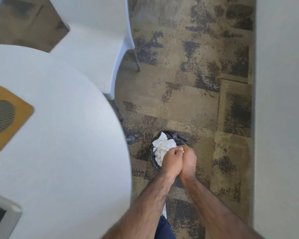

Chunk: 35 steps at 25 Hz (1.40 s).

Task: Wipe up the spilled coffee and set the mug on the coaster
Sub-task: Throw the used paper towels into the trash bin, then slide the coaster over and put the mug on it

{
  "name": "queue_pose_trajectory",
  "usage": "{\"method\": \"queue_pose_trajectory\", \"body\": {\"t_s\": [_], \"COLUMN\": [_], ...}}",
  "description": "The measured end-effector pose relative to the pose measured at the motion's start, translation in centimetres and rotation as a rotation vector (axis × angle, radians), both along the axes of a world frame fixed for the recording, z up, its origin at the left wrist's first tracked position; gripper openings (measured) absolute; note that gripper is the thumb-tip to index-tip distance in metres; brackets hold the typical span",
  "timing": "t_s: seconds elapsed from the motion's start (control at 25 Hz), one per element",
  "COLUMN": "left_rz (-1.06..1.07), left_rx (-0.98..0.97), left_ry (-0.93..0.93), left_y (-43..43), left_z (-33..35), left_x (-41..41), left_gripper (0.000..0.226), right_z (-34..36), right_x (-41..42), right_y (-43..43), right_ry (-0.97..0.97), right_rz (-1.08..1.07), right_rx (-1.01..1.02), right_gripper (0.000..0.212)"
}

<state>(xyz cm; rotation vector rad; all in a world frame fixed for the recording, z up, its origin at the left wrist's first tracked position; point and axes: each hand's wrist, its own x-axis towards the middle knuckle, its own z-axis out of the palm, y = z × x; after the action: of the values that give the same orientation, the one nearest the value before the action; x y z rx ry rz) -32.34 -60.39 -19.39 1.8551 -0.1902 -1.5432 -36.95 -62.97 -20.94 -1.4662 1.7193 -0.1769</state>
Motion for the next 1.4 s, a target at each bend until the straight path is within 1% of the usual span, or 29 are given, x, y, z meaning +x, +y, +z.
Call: {"method": "queue_pose_trajectory", "body": {"t_s": [0.04, 0.12, 0.2, 0.24, 0.28, 0.32, 0.36, 0.4, 0.48, 0.56, 0.64, 0.72, 0.76, 0.84, 0.92, 1.0, 1.12, 1.16, 1.24, 1.28, 1.32, 1.4], "left_rz": [0.039, 0.085, 0.076, 0.09, 0.127, 0.172, 0.24, 0.335, 0.558, 0.724, 0.772, 0.706, 0.66, 0.6, 0.562, 0.537, 0.6, 0.638, 0.717, 0.743, 0.756, 0.787], "left_rx": [-0.033, -0.106, -0.193, -0.24, -0.279, -0.302, -0.312, -0.301, -0.222, -0.068, 0.13, 0.274, 0.314, 0.357, 0.374, 0.361, 0.351, 0.348, 0.314, 0.291, 0.274, 0.246], "left_ry": [-0.048, -0.18, -0.353, -0.431, -0.508, -0.585, -0.659, -0.741, -0.924, -1.035, -1.001, -0.899, -0.864, -0.845, -0.85, -0.83, -0.734, -0.702, -0.647, -0.624, -0.61, -0.602], "left_y": [-0.1, 0.6, 2.0, 3.0, 4.4, 5.7, 7.2, 8.9, 13.1, 17.3, 20.7, 23.0, 23.5, 23.9, 23.9, 23.5, 22.9, 22.9, 23.1, 23.3, 23.6, 24.1], "left_z": [1.3, 4.6, 8.7, 10.7, 12.9, 14.5, 16.1, 17.2, 18.6, 19.2, 19.3, 18.9, 18.6, 18.1, 17.4, 16.7, 16.2, 16.1, 16.0, 16.0, 16.0, 16.2], "left_x": [0.8, 3.2, 6.4, 8.1, 10.2, 12.1, 14.1, 16.5, 21.8, 27.2, 31.6, 34.6, 35.5, 36.7, 37.5, 38.3, 39.5, 39.8, 40.2, 40.3, 40.2, 39.9], "left_gripper": [0.035, 0.037, 0.038, 0.037, 0.036, 0.035, 0.034, 0.032, 0.022, 0.022, 0.036, 0.051, 0.055, 0.052, 0.046, 0.046, 0.043, 0.04, 0.036, 0.036, 0.037, 0.045], "right_z": [1.1, 5.0, 9.1, 10.9, 13.0, 14.8, 16.3, 17.4, 18.6, 18.8, 18.7, 18.3, 18.1, 17.7, 17.4, 17.2, 17.1, 17.2, 17.3, 17.4, 17.4, 17.7], "right_x": [1.0, 3.9, 7.2, 8.7, 10.8, 12.9, 15.2, 17.6, 22.3, 26.8, 30.8, 34.2, 35.4, 37.2, 38.3, 39.0, 39.8, 39.9, 39.6, 39.3, 39.0, 38.2], "right_y": [-0.1, 0.0, 0.5, 1.0, 1.9, 3.0, 3.9, 4.9, 6.9, 8.6, 9.7, 10.3, 10.3, 10.4, 10.5, 10.5, 10.3, 10.3, 10.3, 10.5, 10.7, 11.5], "right_ry": [0.002, -0.037, -0.098, -0.12, -0.136, -0.17, -0.23, -0.29, -0.361, -0.358, -0.276, -0.146, -0.084, 0.005, 0.031, 0.01, -0.017, -0.042, -0.071, -0.075, -0.093, -0.157], "right_rz": [0.017, 0.09, 0.178, 0.232, 0.332, 0.397, 0.415, 0.423, 0.508, 0.664, 0.819, 0.961, 1.006, 1.042, 1.054, 1.036, 0.972, 0.934, 0.859, 0.836, 0.822, 0.793], "right_rx": [-0.038, -0.081, -0.207, -0.306, -0.405, -0.467, -0.458, -0.409, -0.334, -0.333, -0.347, -0.358, -0.362, -0.358, -0.36, -0.327, -0.261, -0.233, -0.192, -0.17, -0.151, -0.138], "right_gripper": [0.028, 0.025, 0.022, 0.02, 0.018, 0.017, 0.018, 0.021, 0.024, 0.026, 0.032, 0.041, 0.044, 0.046, 0.045, 0.044, 0.04, 0.034, 0.008, 0.011, 0.024, 0.04]}}
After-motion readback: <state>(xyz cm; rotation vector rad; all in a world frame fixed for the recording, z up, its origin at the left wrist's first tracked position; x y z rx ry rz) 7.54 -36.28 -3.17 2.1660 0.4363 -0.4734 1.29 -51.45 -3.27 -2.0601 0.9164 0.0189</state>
